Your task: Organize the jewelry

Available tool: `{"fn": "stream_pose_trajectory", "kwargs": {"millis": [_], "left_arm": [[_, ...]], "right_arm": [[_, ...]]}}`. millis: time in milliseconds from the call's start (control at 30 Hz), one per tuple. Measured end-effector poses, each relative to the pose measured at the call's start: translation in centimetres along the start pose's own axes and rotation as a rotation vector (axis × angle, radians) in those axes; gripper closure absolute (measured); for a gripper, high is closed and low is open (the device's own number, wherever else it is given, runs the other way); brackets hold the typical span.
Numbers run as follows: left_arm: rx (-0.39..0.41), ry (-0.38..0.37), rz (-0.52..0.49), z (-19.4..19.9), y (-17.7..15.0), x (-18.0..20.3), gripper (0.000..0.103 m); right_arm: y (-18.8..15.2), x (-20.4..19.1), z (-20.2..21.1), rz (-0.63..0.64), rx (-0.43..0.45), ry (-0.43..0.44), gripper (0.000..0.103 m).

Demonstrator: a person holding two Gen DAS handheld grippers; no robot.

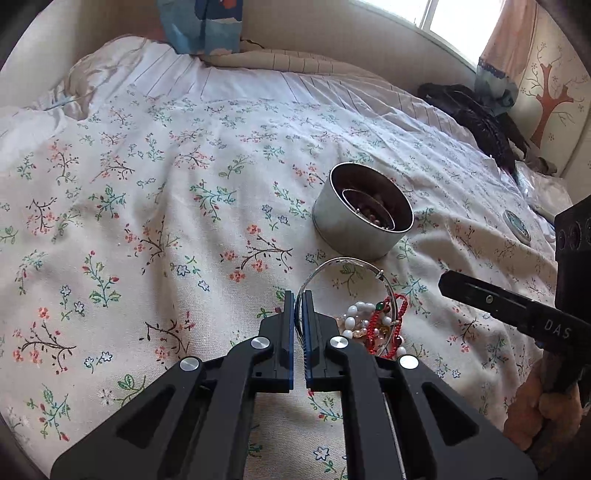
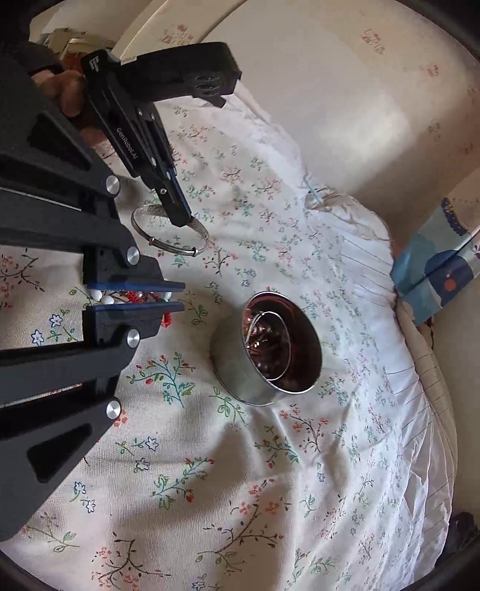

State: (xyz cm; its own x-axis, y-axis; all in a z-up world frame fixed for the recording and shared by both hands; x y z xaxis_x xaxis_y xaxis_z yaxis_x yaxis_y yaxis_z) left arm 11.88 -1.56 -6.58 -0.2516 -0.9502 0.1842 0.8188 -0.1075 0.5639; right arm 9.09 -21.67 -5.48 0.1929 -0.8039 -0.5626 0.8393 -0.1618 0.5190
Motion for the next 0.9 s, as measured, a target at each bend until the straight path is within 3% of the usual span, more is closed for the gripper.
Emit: {"fn": "stream_pose_trajectory", "kwargs": {"millis": [133, 233, 300, 333, 367, 400, 433, 667, 900], "left_arm": [[0.011, 0.016, -0.014, 0.2, 0.1, 0.3, 0.099], [0.01, 0.015, -0.009, 0.2, 0.2, 0.3, 0.099], [0.008, 0.015, -0.007, 0.2, 0.2, 0.2, 0.099], [0.007, 0.017, -0.008, 0.1, 0.2, 0.2, 0.099], [0.006, 0.016, -0.007, 0.1, 0.2, 0.2, 0.099], [0.005, 0.016, -0.007, 0.0, 0.3, 0.2, 0.099], [0.007, 0.017, -0.007, 0.1, 0.3, 0.2, 0.099], [0.058, 0.05, -0.03, 1.0, 0.6, 1.2, 0.099], [0.11, 0.07, -0.077, 1.7, 1.5, 3.3, 0.099]], "right_arm": [[0.3, 0.7, -0.8, -0.038, -0.024, -0.019, 0.095], [0.4, 1.0, -2.7, -0.035, -0.069, -0.064, 0.034], [0.3, 0.3, -4.2, 0.006, -0.111, -0.072, 0.036], [0.1, 0.1, -5.0, 0.027, -0.14, -0.08, 0.048], [-0.1, -0.1, -5.7, 0.04, -0.17, -0.089, 0.076], [-0.2, -0.2, -6.0, 0.043, -0.182, -0.092, 0.089], [-0.2, -0.4, -5.7, 0.045, -0.167, -0.083, 0.092], [0.5, 0.4, 0.0, -0.058, 0.02, 0.049, 0.094], [1.3, 0.8, 3.1, -0.092, 0.145, 0.101, 0.094]]}}
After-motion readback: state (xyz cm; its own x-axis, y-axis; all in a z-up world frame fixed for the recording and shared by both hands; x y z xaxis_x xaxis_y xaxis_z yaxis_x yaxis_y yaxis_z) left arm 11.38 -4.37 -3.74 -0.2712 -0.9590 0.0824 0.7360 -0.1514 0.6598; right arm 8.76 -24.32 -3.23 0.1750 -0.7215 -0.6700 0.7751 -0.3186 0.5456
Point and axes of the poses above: each gripper's, at about its wrist camera, not at the fingertips, and z roughly against the way its jaws point, x to its right, y to its top, the point moved 2 cm from there along -z, roughly the way its jaws point, and after that the axes turned 5 degrees about -x, right-handed, at the moved point
